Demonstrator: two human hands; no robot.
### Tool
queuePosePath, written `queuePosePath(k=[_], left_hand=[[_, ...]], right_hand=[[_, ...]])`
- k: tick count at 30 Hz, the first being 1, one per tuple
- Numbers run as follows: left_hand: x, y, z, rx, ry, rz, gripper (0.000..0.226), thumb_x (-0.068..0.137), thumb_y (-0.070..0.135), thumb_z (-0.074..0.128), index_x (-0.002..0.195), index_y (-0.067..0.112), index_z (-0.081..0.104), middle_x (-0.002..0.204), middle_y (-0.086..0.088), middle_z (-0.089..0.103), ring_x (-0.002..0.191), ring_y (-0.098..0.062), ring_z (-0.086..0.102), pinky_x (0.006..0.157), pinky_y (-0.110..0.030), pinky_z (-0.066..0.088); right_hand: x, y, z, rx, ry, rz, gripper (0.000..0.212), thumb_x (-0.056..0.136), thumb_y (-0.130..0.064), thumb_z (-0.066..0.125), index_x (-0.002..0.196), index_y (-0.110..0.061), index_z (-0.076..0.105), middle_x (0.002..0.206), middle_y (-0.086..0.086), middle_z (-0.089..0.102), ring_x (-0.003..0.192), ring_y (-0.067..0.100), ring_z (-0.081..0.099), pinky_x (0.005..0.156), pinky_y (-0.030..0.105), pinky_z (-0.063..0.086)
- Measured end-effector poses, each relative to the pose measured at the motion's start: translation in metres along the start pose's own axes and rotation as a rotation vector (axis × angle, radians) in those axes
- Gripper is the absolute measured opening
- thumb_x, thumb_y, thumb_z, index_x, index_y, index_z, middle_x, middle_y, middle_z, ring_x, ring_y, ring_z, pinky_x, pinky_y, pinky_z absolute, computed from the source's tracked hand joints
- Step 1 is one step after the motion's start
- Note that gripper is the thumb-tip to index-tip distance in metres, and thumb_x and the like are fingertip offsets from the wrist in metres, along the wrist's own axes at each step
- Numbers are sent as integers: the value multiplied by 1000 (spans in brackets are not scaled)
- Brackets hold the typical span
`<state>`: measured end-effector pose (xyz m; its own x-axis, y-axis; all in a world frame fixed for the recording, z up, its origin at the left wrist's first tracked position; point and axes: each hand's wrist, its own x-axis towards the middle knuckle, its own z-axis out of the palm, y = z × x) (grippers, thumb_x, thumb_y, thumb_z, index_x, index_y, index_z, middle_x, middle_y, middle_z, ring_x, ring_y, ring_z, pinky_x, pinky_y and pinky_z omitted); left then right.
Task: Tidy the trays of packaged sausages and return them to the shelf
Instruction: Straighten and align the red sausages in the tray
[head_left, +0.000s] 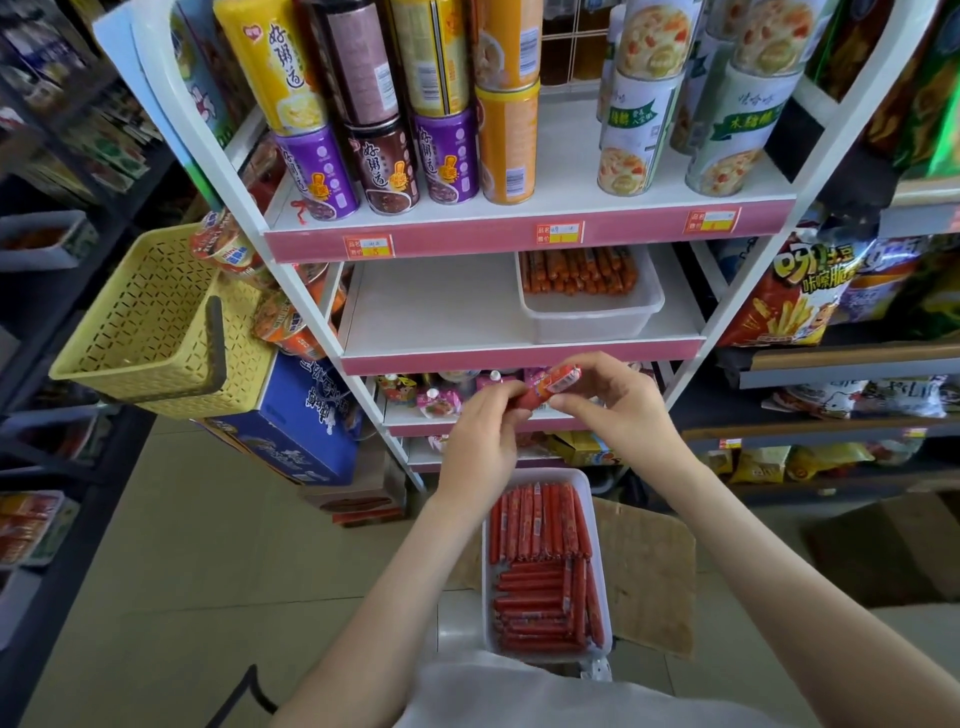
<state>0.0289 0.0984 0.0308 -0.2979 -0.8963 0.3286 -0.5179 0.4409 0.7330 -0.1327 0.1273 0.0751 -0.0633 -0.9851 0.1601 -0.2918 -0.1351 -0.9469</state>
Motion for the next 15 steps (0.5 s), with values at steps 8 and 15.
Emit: queuePosePath(k=[8,15], left_hand=[[-13,-60,24,14,-435,-677,31,96,31,51,75,12,62,69,4,59,70,-17,60,52,-13,35],[-50,-165,106,-30,-542,-987,21,85,20,68,66,21,57,63,4,63,56,-8,58,55,-23,46]], right_hand=[[-10,98,7,-288,-126,364,54,89,-15,65,137,-24,42,113,-9,54,103,6,54,85,13,45],[-95,269,62,-471,-634,639,42,93,-16,48,134,-26,48,132,-2,52,120,18,52,103,38,43]])
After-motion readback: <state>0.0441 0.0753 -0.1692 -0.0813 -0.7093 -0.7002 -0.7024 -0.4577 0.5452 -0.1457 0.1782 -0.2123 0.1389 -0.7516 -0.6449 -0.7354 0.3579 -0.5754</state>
